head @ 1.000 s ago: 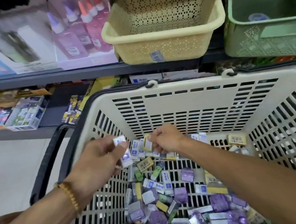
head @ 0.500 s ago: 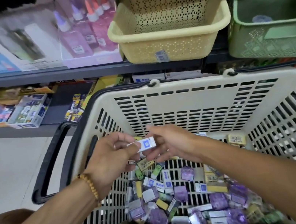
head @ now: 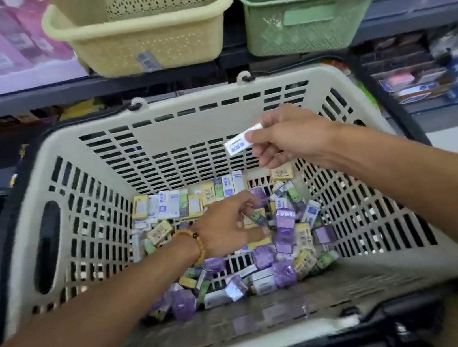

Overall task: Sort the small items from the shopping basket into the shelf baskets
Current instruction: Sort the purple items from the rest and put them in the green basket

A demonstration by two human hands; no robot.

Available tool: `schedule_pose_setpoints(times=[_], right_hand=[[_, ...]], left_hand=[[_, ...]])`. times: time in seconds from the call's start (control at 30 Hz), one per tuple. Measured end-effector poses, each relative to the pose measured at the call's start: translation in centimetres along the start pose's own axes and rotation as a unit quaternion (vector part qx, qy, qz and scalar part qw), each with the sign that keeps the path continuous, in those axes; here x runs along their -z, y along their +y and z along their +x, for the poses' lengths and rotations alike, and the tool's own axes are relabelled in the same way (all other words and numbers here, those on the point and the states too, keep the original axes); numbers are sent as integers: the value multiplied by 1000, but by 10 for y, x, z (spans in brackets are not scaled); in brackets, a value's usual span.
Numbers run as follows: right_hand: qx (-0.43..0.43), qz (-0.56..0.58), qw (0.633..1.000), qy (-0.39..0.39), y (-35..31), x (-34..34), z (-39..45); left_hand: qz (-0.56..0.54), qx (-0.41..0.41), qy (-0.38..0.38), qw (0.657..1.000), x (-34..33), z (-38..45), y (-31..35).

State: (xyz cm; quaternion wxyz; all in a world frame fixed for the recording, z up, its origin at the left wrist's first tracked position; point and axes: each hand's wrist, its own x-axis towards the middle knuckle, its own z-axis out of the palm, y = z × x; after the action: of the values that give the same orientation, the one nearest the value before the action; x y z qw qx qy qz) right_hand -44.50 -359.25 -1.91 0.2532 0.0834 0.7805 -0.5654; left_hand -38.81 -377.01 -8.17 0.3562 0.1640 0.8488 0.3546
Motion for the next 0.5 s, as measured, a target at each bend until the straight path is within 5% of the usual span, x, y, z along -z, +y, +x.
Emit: schedule_pose_setpoints(times=[0.23, 0.37, 0.5], right_hand=[[62, -13, 998, -14, -14, 0, -1], [86, -15, 996, 2, -19, 6, -2], [96, -22, 995, 3, -22, 10, -2]], left_hand=[[249, -177, -67, 950, -48, 52, 21], [246, -179, -49, 951, -41, 46, 10], [219, -98, -73, 968, -16, 22, -6]])
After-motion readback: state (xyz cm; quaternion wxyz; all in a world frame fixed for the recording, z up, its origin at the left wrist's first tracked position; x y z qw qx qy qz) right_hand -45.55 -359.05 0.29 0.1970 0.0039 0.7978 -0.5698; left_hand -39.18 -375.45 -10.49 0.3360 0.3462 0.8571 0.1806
